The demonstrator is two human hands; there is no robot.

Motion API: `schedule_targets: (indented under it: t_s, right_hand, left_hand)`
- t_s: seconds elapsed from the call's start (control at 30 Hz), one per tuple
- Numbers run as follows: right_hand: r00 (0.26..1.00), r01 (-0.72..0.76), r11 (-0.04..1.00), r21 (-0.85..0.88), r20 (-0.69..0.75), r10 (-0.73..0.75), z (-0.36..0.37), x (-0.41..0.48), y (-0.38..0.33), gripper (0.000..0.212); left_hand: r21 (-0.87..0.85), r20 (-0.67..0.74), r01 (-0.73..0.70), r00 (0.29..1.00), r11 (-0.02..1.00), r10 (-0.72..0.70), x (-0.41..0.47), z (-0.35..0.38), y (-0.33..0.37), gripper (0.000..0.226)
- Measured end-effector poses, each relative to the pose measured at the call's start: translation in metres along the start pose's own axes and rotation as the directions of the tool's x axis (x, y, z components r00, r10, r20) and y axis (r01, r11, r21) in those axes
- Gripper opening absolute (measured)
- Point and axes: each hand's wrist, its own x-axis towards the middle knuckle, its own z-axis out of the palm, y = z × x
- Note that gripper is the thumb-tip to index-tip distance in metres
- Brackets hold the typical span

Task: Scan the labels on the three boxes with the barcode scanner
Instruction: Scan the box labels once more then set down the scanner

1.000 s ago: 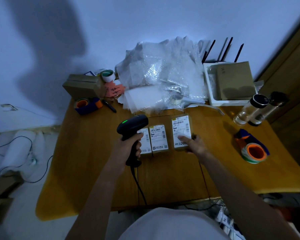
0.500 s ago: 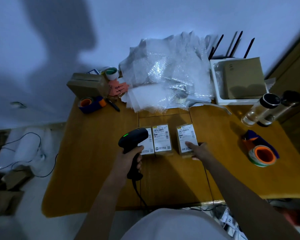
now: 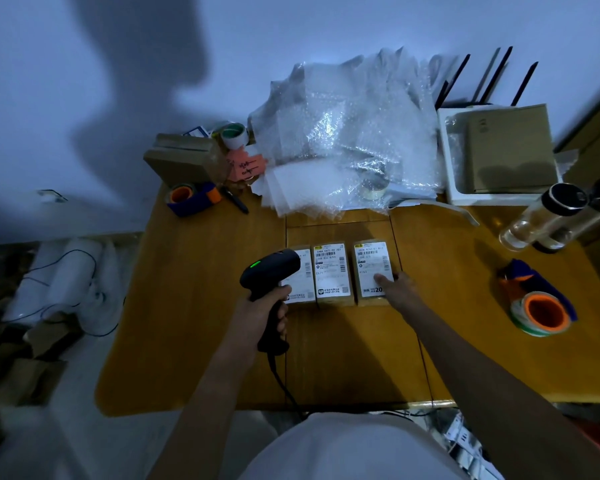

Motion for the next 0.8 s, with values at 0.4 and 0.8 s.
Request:
schedule_targets:
  t_s: [0.4, 0.8]
  right_hand:
    - [1.000, 0.018, 0.994, -0.104, 0.018, -0.016, 0.005, 0.027, 0.025, 0.068]
    - [0.999, 0.028, 0.994, -0.108, 0.022, -0.026, 0.006, -0.002, 0.011, 0.052]
  left_hand:
    - [-0.047, -0.009, 0.027, 1.000, 0.999, -0.027, -0.004, -0.007, 0.000, 0.021]
    - [-0.066, -0.042, -0.009, 0.999, 0.998, 0.006, 0.002, -0.023, -0.004, 0.022]
